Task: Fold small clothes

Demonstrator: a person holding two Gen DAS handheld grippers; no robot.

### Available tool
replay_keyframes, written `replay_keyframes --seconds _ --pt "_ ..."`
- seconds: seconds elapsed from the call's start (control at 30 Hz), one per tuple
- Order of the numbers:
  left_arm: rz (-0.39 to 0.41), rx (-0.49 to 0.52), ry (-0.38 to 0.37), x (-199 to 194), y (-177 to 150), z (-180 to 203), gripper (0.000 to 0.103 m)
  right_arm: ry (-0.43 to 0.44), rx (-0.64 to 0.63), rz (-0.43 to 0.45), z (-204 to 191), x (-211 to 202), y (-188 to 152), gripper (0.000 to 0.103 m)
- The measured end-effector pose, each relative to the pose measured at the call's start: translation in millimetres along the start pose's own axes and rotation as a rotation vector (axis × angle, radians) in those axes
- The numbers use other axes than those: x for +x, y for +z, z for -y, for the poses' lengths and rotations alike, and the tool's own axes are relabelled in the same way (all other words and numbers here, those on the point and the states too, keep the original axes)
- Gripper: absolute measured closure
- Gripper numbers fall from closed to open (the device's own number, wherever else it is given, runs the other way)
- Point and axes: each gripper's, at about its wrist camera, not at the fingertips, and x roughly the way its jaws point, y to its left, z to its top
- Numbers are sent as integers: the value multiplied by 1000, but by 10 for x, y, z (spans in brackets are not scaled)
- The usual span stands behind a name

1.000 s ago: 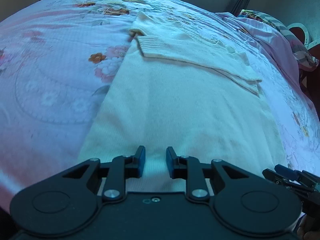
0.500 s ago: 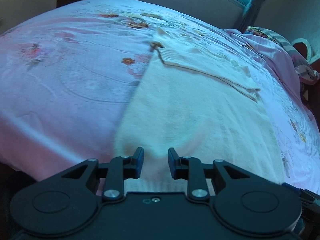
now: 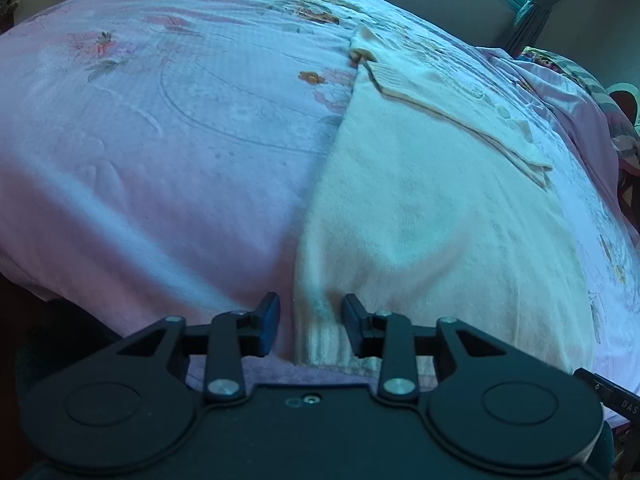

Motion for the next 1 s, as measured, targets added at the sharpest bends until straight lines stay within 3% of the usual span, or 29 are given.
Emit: replay_keyframes --seconds 0.17,0.23,0.3,0.33,0.47,0.7,0.87,1.0 --pt "-21 -5 -53 26 -40 -9 75 26 14 -33 4 24 -12 32" --pt "-39 6 -82 39 -46 -9 83 42 28 -47 15 28 -16 44" --pt "-59 12 -110 65 -51 5 91 66 43 -58 25 32 -10 69" --pt "-71 11 -128 83 -48 9 96 84 54 -71 33 44 -6 75" --pt "-72 6 -154 81 -1 53 97 151 116 -94 78 63 32 95" --pt "31 -4 -256 -35 554 315 98 226 163 10 96 -51 489 95" --pt "86 -9 -237 200 1103 482 98 209 173 87 113 140 1078 95" --pt "85 -46 -199 557 1491 540 98 183 209 88 211 526 1471 95"
